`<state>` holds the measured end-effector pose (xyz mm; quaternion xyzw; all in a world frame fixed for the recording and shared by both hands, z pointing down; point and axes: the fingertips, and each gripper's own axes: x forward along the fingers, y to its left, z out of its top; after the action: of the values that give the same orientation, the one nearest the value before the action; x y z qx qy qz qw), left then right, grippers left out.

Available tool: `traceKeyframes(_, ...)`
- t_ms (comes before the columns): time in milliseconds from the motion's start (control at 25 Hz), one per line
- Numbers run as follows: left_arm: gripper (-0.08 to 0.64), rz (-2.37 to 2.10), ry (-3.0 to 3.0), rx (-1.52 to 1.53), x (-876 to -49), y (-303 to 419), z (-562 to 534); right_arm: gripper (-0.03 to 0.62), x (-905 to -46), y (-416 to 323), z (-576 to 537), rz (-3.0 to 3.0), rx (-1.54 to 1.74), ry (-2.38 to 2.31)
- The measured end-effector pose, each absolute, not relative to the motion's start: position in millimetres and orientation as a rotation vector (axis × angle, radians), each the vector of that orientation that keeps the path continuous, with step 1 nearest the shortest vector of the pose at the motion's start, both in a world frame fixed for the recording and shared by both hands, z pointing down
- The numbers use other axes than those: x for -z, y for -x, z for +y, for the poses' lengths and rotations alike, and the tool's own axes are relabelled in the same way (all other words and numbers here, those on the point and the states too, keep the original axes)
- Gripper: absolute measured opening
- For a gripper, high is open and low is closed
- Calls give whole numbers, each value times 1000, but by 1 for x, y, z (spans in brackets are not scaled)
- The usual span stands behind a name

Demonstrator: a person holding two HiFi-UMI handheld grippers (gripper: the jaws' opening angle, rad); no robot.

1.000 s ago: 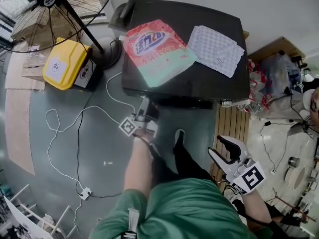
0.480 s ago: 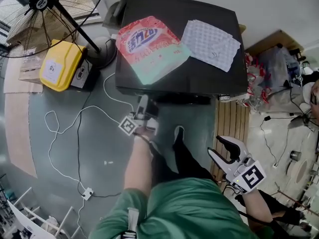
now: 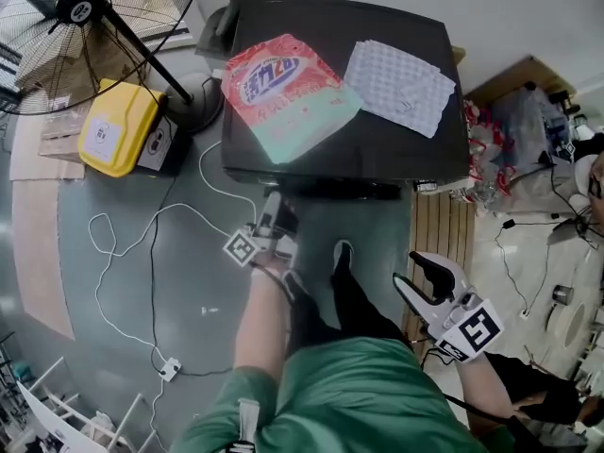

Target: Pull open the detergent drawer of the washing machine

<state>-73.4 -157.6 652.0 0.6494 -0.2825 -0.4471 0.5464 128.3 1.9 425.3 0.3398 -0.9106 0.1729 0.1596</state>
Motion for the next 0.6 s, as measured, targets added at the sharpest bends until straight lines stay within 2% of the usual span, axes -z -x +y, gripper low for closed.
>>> traceKeyframes(120, 357, -702, -1532, 1087, -656, 93, -157, 157, -424, -116, 5, -2622, -489, -937)
traceKeyframes(280, 368, -676, -1560, 1136, -644, 99, -178, 156, -429, -111, 13, -2613, -503, -924)
traceKeyframes(600, 312, -652, -1555, 1211, -637, 96, -185, 158, -431, -131, 18, -2576, -530, -990)
